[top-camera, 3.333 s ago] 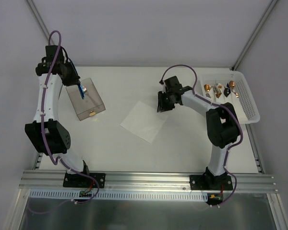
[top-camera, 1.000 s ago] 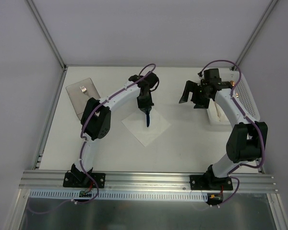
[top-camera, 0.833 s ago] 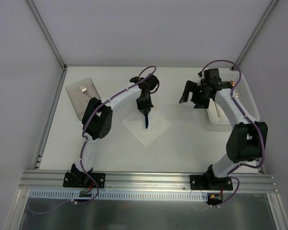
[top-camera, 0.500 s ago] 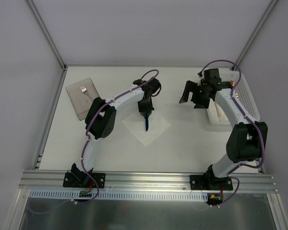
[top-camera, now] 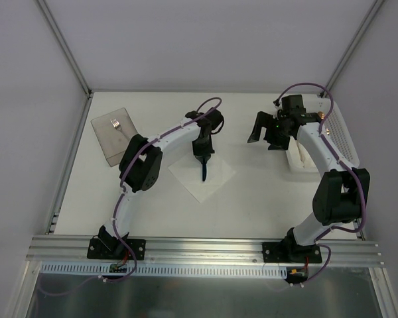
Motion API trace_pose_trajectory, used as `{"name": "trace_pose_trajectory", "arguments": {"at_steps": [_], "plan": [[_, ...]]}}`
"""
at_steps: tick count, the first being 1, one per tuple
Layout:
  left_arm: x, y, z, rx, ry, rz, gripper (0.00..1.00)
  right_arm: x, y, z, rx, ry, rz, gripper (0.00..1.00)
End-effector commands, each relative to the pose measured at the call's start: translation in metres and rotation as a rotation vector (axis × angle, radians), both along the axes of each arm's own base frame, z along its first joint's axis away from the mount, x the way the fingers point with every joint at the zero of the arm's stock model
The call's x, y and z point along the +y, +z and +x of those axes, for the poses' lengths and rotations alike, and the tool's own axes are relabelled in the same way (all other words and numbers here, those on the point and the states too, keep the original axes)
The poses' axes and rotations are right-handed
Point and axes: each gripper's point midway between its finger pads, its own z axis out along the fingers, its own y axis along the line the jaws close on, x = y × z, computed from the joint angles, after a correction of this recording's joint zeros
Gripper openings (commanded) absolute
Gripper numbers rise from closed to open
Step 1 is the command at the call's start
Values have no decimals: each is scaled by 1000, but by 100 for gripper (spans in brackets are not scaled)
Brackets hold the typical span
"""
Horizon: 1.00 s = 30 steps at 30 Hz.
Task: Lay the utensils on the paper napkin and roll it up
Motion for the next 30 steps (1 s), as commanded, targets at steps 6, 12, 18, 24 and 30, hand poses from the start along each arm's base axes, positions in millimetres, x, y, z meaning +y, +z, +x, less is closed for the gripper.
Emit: {"name": "trace_pose_trajectory", "arguments": {"at_steps": [6, 12, 18, 24, 30], "plan": [[-10, -2, -3, 9, -50, -23, 0, -2, 11, 1, -33, 6, 2, 99], [-10, -8, -4, 21, -56, -20, 0, -2, 9, 1, -26, 5, 2, 99], [-11, -15, -8, 49, -55, -23, 0, -4, 8, 2, -24, -2, 3, 99], [-9, -26, -15, 92, -52, -23, 0, -5, 7, 2, -19, -5, 3, 99], [-6, -28, -18, 117, -40, -33, 15, -4, 5, 2, -9, -8, 13, 99]]}}
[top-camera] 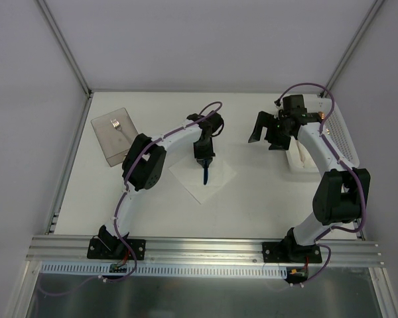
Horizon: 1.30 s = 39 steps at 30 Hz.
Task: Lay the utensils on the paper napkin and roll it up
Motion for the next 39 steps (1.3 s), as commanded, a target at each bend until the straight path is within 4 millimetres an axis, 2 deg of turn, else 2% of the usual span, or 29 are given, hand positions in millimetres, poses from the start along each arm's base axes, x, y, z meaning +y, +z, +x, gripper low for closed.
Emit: {"name": "trace_pose_trajectory", "arguments": {"at_steps": [1, 5, 8, 12, 15, 16, 18, 22, 23, 24, 26, 27, 28, 29, 30, 31, 33, 34, 36, 37, 39], "plan": [[1, -7, -12, 55, -10, -5, 20, 0, 5, 2, -11, 1, 13, 99], [1, -4, -11, 51, -7, -10, 36, -1, 5, 2, -7, 0, 15, 99], [3, 0, -9, 34, -9, -4, 37, 1, 5, 1, -7, 3, 20, 99], [2, 25, 5, -69, -24, 5, 38, 2, 5, 2, -4, 9, 27, 99], [0, 53, 15, -148, -30, -12, 38, 4, 6, 3, -6, 16, 34, 99], [3, 70, 22, -202, -27, -7, 39, 4, 7, 4, -9, 19, 37, 99], [9, 88, 27, -259, -18, 4, 40, 5, 8, 5, -15, 27, 37, 99], [30, 150, 43, -419, 13, -1, 41, 5, 8, 6, -13, 31, 39, 99], [42, 161, 51, -449, 36, 5, 42, 6, 7, 7, -11, 32, 40, 99], [50, 181, 53, -490, 44, -7, 42, 6, 7, 7, -8, 33, 40, 99], [72, 199, 61, -518, 91, -21, 42, 6, 6, 7, -10, 36, 37, 99], [103, 206, 75, -525, 166, -21, 42, 6, 6, 8, -11, 36, 35, 99], [123, 221, 79, -545, 214, -43, 42, 5, 6, 8, -9, 37, 32, 99], [142, 224, 84, -544, 249, -44, 40, 5, 5, 8, -6, 39, 31, 99], [182, 229, 94, -549, 327, -26, 39, 5, 5, 9, -7, 39, 29, 99], [204, 239, 95, -572, 368, -15, 40, 6, 4, 9, -4, 39, 30, 99], [240, 241, 99, -582, 432, 27, 40, 5, 3, 10, -2, 38, 28, 99], [269, 241, 101, -580, 482, 59, 40, 6, 2, 11, -1, 36, 28, 99], [295, 231, 100, -561, 533, 102, 40, 6, 1, 13, 2, 36, 27, 99], [315, 222, 101, -537, 575, 131, 40, 6, -1, 14, 7, 35, 26, 99], [332, 203, 99, -487, 624, 146, 37, 6, 1, 17, 2, 32, 24, 99]]}}
